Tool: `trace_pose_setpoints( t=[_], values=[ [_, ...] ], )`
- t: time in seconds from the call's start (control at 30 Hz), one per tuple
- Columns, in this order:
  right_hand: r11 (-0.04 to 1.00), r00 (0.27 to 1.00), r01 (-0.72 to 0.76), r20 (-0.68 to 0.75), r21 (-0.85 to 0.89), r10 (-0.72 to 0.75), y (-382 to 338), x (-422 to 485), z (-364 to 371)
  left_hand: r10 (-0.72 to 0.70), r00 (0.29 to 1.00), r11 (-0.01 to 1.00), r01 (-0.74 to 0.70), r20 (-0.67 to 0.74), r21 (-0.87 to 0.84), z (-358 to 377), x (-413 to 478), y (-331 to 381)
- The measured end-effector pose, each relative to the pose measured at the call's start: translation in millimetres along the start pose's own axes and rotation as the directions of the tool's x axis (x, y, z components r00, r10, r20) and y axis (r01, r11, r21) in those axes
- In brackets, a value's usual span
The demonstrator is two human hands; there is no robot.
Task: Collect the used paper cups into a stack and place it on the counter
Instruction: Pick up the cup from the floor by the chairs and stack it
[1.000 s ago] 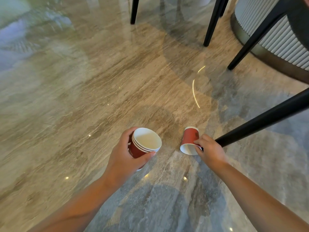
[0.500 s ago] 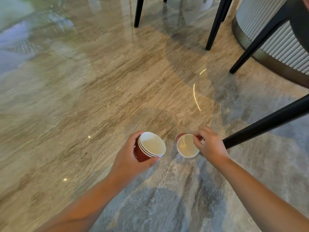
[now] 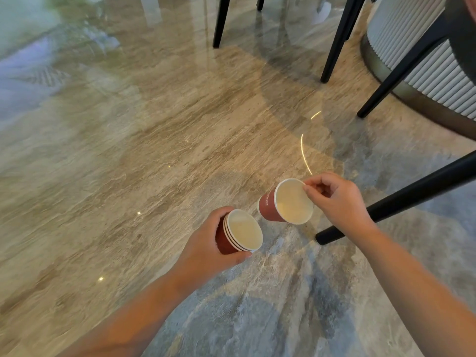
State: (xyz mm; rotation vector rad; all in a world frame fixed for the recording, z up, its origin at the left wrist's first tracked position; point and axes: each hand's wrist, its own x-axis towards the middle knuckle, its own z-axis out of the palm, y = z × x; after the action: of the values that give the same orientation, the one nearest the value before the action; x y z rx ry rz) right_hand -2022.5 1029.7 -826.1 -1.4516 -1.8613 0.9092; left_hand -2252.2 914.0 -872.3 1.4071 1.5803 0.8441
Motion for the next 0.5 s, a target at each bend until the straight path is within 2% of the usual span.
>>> trace_pose_setpoints(
  t=[0.2,0.37,0.5],
  values=[
    [0.981,0.999,-0.032,0.049,0.191,0.023,-19.8,2.4,-3.4,-0.004,1.000,1.000,0.004,0.010,-0.009,-1.0,-0.4,3.2],
    [0.971,0.987,-0.044,0.161,0.234,0.006,-30.1,-0.4,2.2,-0.003,1.000,1.000,0.003,0.009,0.000,-3.3,-0.7,6.7],
    [0.970,0.982,-0.042,0.187,0.241,-0.004,-34.2,-1.1,4.2,0.008,1.000,1.000,-0.008,0.015,0.013,-2.2,-1.6,9.1]
  ],
)
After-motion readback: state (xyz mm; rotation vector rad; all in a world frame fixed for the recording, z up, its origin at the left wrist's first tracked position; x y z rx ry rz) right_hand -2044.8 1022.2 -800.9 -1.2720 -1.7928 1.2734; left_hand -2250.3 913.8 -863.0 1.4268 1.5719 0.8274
